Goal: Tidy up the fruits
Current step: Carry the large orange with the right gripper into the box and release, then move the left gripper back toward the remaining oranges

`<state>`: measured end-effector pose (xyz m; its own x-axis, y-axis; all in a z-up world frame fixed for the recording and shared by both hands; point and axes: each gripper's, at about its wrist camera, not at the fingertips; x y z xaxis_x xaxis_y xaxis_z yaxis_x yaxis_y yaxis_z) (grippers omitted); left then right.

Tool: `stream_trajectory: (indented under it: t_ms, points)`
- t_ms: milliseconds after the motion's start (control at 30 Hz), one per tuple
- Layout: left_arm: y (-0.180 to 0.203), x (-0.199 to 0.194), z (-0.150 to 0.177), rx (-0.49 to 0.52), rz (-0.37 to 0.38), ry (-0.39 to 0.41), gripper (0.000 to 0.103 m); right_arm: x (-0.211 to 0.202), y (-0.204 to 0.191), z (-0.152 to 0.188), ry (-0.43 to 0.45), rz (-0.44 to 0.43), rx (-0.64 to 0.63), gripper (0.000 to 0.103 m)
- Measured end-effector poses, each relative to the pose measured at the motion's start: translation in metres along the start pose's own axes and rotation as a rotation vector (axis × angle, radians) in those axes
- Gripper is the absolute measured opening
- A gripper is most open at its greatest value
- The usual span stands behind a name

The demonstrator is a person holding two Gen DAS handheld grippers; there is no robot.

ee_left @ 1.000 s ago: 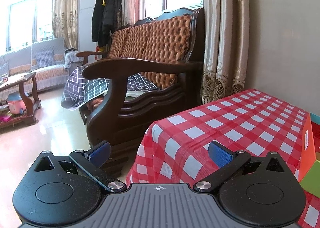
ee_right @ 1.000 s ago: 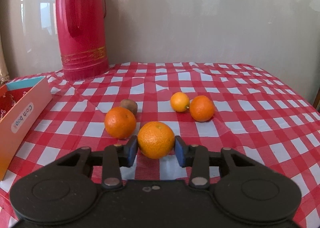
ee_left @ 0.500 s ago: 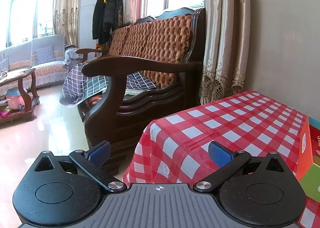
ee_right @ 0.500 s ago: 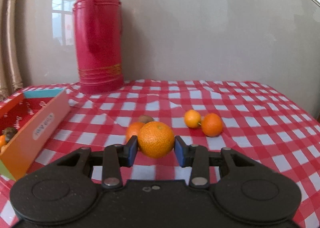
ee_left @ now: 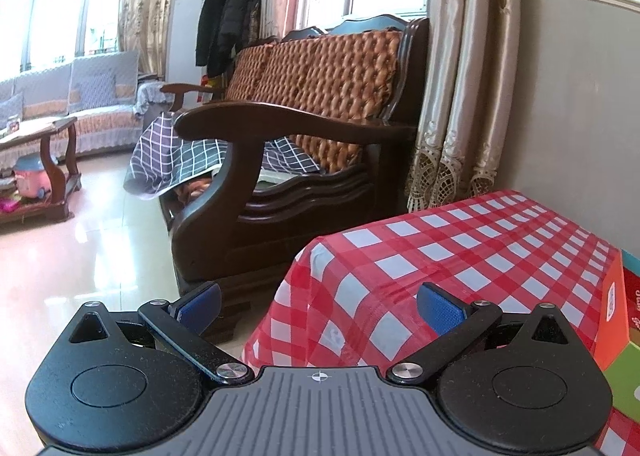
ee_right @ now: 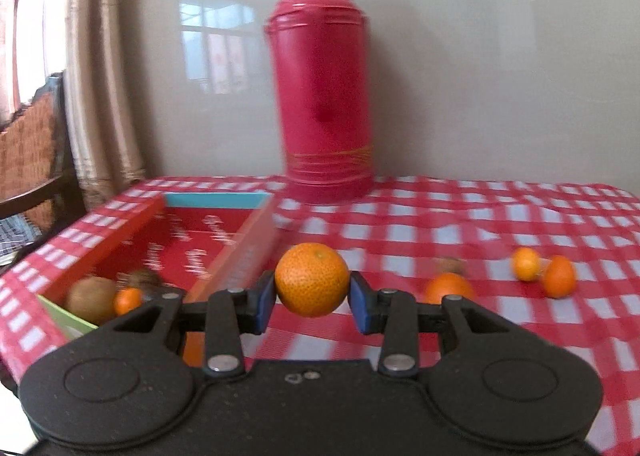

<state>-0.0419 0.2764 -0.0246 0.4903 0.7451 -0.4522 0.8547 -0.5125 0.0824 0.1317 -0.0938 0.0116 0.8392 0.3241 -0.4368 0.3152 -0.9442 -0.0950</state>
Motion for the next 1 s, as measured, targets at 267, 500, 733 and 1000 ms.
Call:
stream_trajectory:
  t_ms: [267, 500, 733, 1000]
  points:
    - [-0.004, 0.004, 0.001, -0.029, 0.002, -0.011, 0.103, 0.004, -0.047, -0.004, -0.023, -0.122, -0.075, 0.031]
    - [-0.006, 0.005, 0.001, -0.035, 0.0, -0.016, 0.103, 0.012, -0.073, 0.004, -0.058, -0.14, -0.145, 0.032]
    - [-0.005, 0.005, 0.001, -0.036, 0.001, -0.015, 0.103, 0.009, -0.074, 0.004, -0.035, -0.125, -0.165, 0.056]
    - [0.007, -0.003, 0.002, 0.0, 0.021, 0.002, 0.103, -0.008, -0.048, -0.002, 0.036, -0.064, -0.132, 0.073]
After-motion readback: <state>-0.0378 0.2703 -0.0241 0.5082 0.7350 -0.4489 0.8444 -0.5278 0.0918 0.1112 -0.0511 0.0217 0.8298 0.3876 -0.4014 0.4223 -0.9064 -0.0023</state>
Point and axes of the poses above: each gripper's, at about its wrist camera, not at the fingertips, and x roughly the way its jaws point, y to its right, z to its underside, and after that the axes turned 1 degree about -z, right-handed
